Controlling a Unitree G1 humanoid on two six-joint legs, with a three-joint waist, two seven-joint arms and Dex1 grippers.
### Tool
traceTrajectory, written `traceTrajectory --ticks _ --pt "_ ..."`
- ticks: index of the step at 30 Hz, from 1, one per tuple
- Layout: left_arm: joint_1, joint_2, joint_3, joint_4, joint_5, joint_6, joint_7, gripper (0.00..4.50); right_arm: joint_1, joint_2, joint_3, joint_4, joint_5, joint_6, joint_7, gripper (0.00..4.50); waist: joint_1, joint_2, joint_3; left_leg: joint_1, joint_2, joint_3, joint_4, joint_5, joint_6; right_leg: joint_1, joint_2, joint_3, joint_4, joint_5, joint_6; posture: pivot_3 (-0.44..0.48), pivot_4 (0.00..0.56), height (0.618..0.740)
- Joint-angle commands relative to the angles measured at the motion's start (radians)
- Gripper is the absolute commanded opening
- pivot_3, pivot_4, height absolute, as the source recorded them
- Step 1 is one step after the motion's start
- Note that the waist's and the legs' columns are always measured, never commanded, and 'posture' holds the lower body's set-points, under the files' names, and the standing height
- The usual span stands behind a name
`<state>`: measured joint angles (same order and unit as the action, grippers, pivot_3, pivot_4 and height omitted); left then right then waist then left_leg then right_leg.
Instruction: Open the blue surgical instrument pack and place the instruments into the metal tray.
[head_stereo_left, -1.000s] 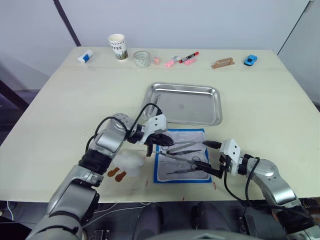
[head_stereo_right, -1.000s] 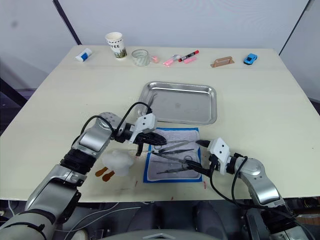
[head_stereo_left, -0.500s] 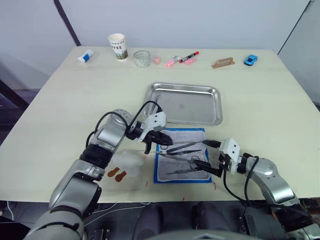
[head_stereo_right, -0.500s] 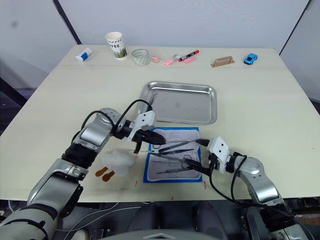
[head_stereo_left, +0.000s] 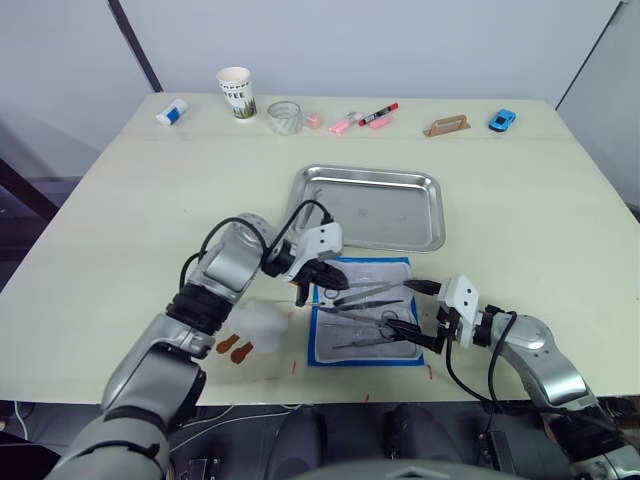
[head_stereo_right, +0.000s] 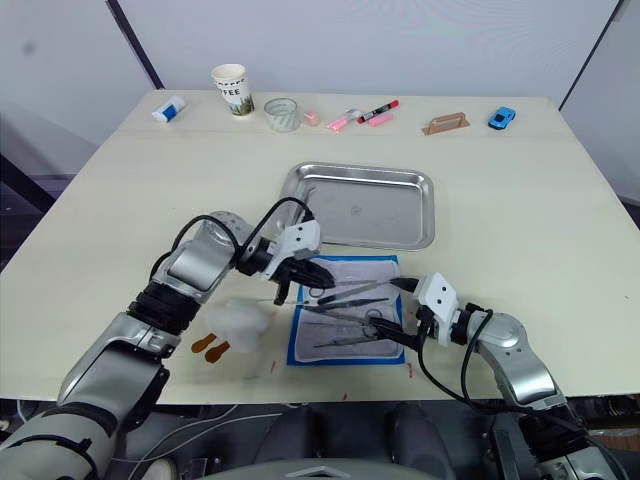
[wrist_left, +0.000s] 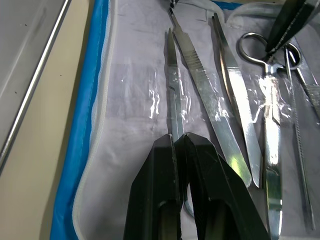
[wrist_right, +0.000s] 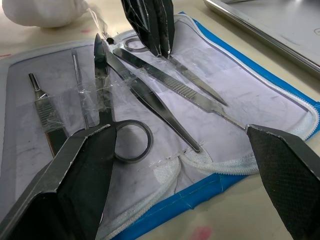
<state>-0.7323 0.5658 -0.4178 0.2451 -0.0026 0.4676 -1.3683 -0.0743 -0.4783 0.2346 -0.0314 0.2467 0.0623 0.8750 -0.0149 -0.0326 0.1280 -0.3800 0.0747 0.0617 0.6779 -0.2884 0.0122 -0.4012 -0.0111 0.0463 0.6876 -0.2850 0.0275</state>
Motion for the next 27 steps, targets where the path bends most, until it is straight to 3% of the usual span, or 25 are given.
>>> traceTrajectory --ticks 1,27 --pt "-0.014 -0.001 -0.028 -0.023 0.022 0.021 0.010 0.08 0.037 -0.013 0.054 0.089 -0.087 0.042 -0.013 4.50 0.000 0.000 0.000 0.000 0.000 0.000 0.000 0.000 0.000 0.000 0.000 0.000 0.000 0.000 0.000 0.000 0.150 0.718" --pt "-0.117 0.046 -0.080 -0.070 -0.004 0.232 -0.085 0.08 0.031 -0.005 0.060 0.100 -0.093 0.041 -0.015 4.50 -0.002 0.000 0.000 0.000 0.000 0.000 0.000 0.000 0.000 0.000 0.000 0.000 0.000 0.000 0.000 0.000 0.150 0.718"
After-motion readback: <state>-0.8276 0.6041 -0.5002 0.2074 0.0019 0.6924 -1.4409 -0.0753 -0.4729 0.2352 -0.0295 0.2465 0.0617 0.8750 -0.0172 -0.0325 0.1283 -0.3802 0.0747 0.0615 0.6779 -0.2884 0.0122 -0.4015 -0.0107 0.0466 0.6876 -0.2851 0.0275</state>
